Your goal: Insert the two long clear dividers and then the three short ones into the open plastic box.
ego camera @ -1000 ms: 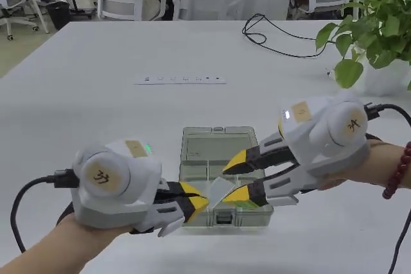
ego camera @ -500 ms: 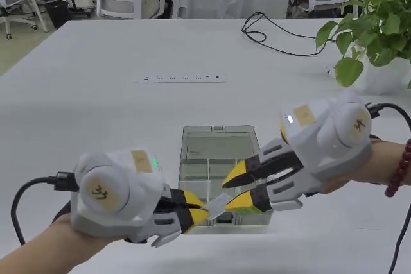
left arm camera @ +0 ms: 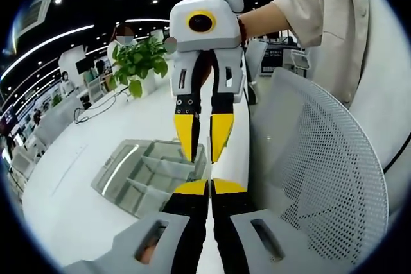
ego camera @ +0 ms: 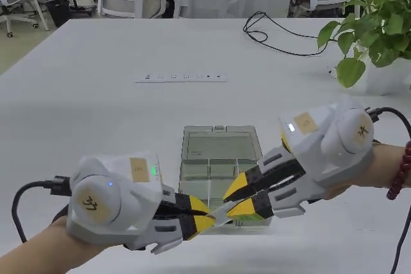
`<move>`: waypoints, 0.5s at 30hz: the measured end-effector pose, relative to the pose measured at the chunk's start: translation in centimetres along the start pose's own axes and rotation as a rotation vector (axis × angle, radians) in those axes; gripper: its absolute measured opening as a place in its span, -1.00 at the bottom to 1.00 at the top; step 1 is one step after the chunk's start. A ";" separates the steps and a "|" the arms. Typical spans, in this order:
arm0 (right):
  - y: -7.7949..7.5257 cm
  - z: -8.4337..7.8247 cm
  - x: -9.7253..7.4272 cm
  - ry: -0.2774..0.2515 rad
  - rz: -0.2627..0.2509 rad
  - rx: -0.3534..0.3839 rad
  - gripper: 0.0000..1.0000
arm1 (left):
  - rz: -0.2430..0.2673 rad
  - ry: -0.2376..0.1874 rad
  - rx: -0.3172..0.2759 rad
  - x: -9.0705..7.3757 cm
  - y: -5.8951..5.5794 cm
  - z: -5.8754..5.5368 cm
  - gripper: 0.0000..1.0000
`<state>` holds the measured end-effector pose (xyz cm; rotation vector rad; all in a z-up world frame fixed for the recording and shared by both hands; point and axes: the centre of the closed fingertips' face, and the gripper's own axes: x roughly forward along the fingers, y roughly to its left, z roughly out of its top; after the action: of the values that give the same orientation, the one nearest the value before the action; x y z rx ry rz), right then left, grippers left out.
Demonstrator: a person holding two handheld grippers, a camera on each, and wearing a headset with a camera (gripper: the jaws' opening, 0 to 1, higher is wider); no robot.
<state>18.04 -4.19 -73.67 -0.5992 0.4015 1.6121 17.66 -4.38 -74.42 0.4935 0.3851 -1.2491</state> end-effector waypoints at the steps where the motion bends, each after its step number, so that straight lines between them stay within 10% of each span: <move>1: 0.1 0.0 0.0 -0.001 0.003 0.001 -0.79 | 0.001 0.000 0.003 0.0 0.0 0.0 -1.00; 15: 0.1 0.1 -0.1 0.008 0.011 -0.042 -0.95 | 0.029 -0.027 -0.020 0.0 0.7 0.3 -1.00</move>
<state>17.96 -4.18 -73.55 -0.6365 0.3787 1.6318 18.39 -4.41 -74.09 0.4633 0.3662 -1.2218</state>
